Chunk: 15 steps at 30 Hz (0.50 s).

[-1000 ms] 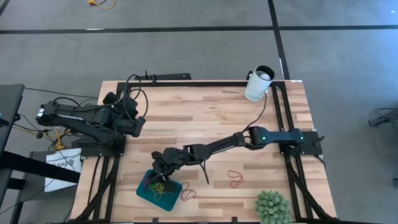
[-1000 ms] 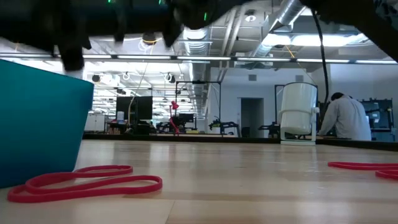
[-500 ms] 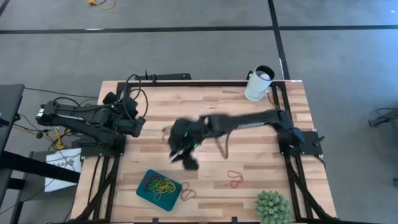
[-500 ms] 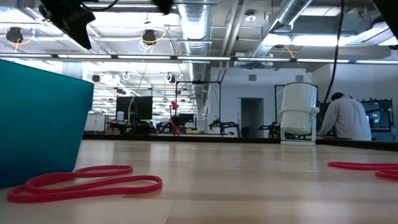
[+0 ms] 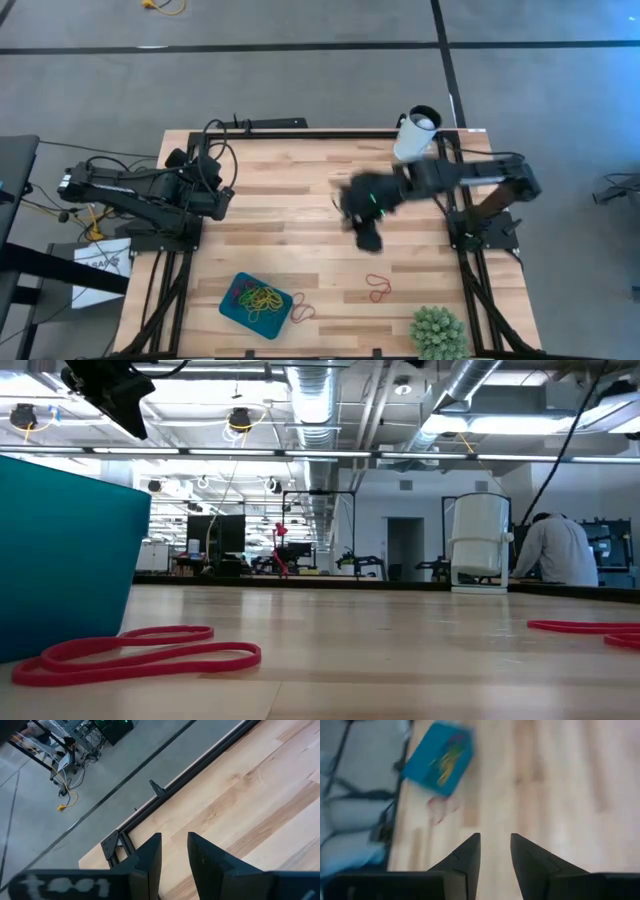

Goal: Pick and place items into bin
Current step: Put the red rubber band into the blue bin

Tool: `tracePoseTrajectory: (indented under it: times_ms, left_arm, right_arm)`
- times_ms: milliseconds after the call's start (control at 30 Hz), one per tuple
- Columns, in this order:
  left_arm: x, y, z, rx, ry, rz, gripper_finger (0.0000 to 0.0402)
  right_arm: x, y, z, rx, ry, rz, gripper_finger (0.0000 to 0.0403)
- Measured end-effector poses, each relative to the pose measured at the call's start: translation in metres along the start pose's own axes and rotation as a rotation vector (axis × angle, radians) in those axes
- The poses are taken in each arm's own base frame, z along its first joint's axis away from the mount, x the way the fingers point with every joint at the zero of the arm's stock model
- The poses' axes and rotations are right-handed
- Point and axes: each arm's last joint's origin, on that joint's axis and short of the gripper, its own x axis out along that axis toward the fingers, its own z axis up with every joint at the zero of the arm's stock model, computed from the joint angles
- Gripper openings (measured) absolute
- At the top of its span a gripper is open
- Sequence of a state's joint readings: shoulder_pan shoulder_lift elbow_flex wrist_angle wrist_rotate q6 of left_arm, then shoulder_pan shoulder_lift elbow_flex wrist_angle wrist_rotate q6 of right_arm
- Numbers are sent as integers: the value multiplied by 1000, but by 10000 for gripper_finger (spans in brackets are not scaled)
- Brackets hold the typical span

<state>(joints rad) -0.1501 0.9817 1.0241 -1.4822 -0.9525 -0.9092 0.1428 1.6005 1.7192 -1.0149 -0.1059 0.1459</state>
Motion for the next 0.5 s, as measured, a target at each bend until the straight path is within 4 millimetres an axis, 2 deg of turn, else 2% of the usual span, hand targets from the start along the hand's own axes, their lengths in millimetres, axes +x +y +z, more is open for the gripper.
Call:
tracePoseTrajectory:
  times_ms: [133,233,367,500]
  left_arm:
    - [0,0,0,0,-2,1,85]
    - [0,0,0,-5,-4,-2,85]
    - [0,-1,1,-15,-12,-5,85]
    - [0,-2,3,-56,-47,2,85]
  right_arm:
    - [17,25,-57,48,-4,44,102]
    - [22,32,-105,167,-38,-28,102]
    - [32,33,-167,374,-82,-109,102]
    - [56,31,-208,712,-76,-102,102]
